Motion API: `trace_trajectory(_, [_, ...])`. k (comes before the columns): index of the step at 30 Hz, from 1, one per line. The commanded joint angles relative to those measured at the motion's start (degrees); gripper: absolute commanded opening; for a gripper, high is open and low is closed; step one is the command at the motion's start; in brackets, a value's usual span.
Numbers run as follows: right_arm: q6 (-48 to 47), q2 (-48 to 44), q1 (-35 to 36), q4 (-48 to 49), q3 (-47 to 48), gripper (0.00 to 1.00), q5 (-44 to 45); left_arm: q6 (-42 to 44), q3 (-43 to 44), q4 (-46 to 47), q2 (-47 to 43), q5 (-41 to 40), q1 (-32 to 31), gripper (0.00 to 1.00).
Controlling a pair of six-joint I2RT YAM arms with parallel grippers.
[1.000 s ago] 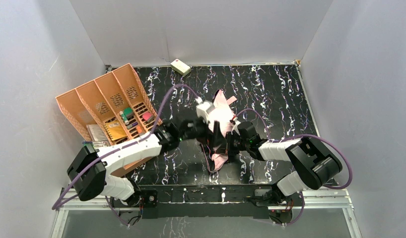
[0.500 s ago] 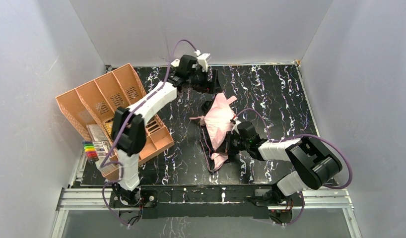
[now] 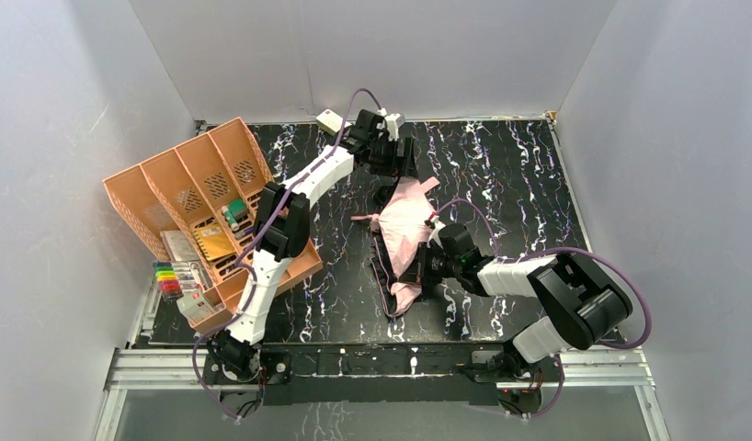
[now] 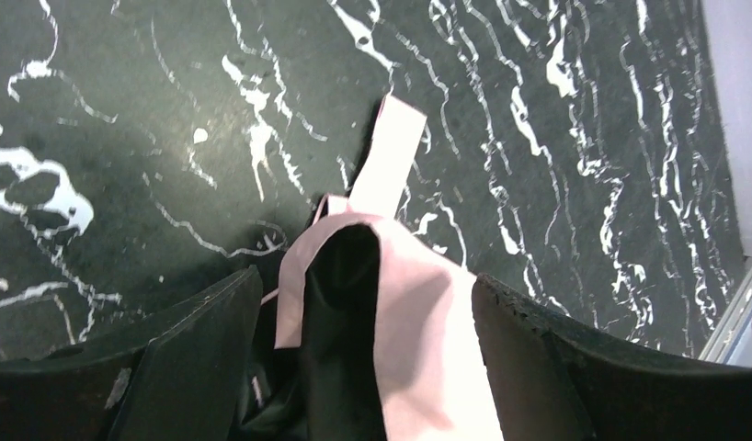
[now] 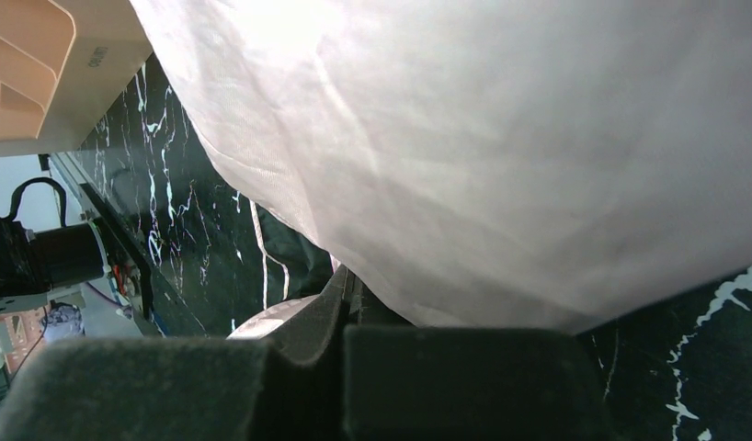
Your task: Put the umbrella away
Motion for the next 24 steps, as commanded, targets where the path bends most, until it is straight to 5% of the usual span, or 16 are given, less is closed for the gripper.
trace_trajectory(1, [-5.09, 3.2, -0.43, -9.57, -1.83, 0.0, 8.62, -3.07, 5.65, 1.47, 0.49, 4.1, 0.14, 0.83])
trace_trajectory(18, [-5.36, 4.39, -0.42, -8.77, -1.89, 0.0, 8.27, -7.72, 9.01, 6.15, 6.5, 6.08, 0.14, 0.62])
trace_trajectory(24, [-5.43, 4.32, -0.42, -9.07, -1.82, 0.0, 8.34, -7.49, 9.68, 6.09, 7.35, 5.94, 0.14, 0.46])
